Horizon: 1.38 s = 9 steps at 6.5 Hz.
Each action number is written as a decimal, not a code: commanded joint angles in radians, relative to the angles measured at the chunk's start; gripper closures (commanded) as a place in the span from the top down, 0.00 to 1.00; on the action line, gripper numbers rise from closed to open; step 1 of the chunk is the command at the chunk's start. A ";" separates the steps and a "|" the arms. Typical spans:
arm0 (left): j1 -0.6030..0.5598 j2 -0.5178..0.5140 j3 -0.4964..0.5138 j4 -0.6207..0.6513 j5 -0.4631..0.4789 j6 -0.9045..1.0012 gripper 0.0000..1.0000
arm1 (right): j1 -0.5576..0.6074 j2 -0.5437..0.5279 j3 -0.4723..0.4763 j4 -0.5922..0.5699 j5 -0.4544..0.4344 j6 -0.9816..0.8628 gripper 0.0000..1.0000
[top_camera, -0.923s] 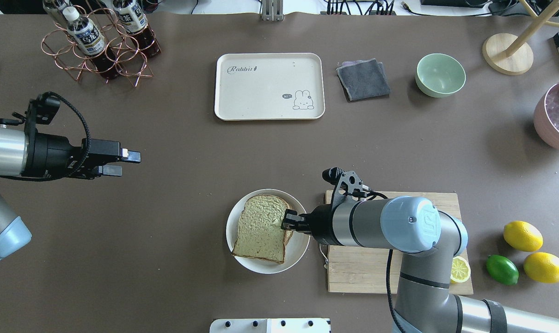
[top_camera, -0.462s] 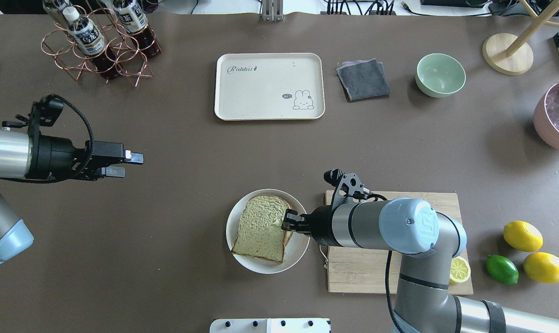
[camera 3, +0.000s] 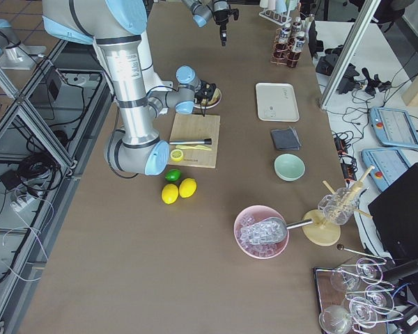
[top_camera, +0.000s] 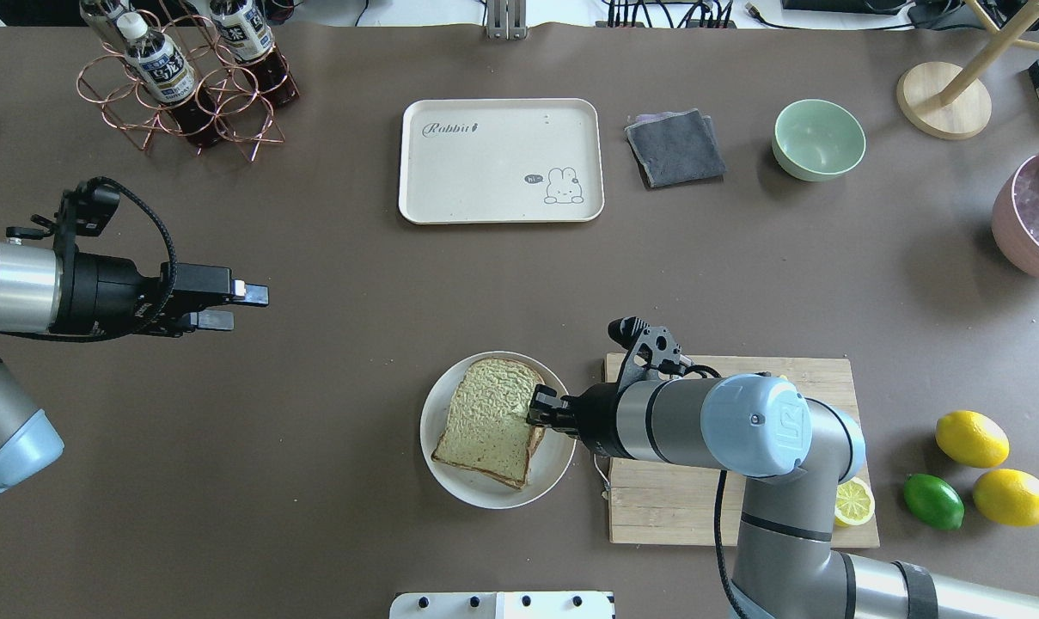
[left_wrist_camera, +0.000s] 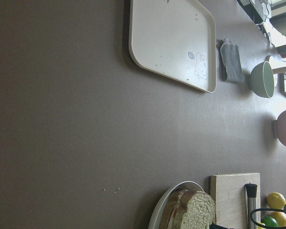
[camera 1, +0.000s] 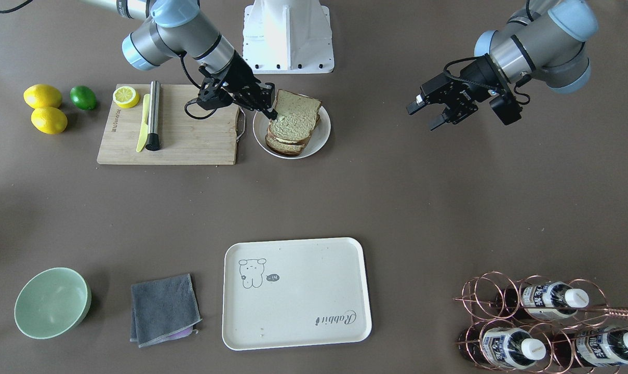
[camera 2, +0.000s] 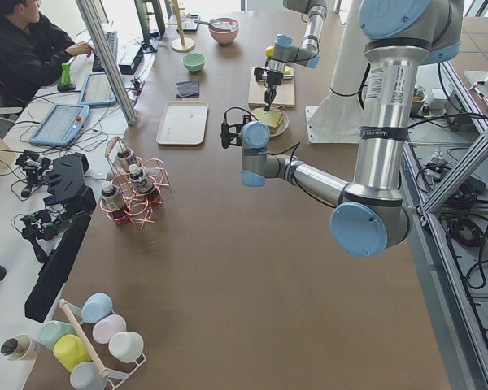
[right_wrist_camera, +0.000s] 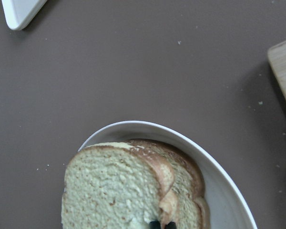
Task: Make sandwich and place on tray
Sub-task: 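Carry the bread slice over the egg toast and lower it onto the plate, then open the right gripper and lift away while the left gripper approaches the plate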
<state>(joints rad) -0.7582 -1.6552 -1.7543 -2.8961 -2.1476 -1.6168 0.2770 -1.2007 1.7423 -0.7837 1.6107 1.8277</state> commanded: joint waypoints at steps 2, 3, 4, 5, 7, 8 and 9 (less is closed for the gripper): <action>0.000 0.000 0.009 0.000 0.000 0.000 0.98 | 0.013 -0.002 0.031 0.000 -0.002 -0.002 0.99; 0.000 -0.002 0.010 0.000 0.000 0.000 0.98 | 0.030 -0.004 0.037 -0.003 0.009 -0.002 0.99; 0.000 -0.003 0.010 0.000 0.000 0.000 0.98 | 0.057 -0.004 0.054 -0.008 0.024 -0.004 0.99; 0.008 -0.026 0.007 0.003 0.020 -0.003 0.98 | 0.118 -0.007 0.080 -0.009 0.105 -0.002 0.99; 0.132 -0.044 0.001 0.011 0.174 -0.003 0.98 | 0.264 -0.014 0.086 -0.009 0.266 -0.007 0.99; 0.204 -0.046 0.001 0.012 0.280 -0.002 0.98 | 0.310 -0.028 0.086 -0.006 0.311 -0.011 0.99; 0.253 -0.055 0.004 0.014 0.334 -0.002 0.95 | 0.338 -0.033 0.086 -0.006 0.334 -0.033 0.99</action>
<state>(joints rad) -0.5670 -1.7019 -1.7522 -2.8843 -1.8903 -1.6188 0.5728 -1.2255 1.8280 -0.7909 1.9052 1.8119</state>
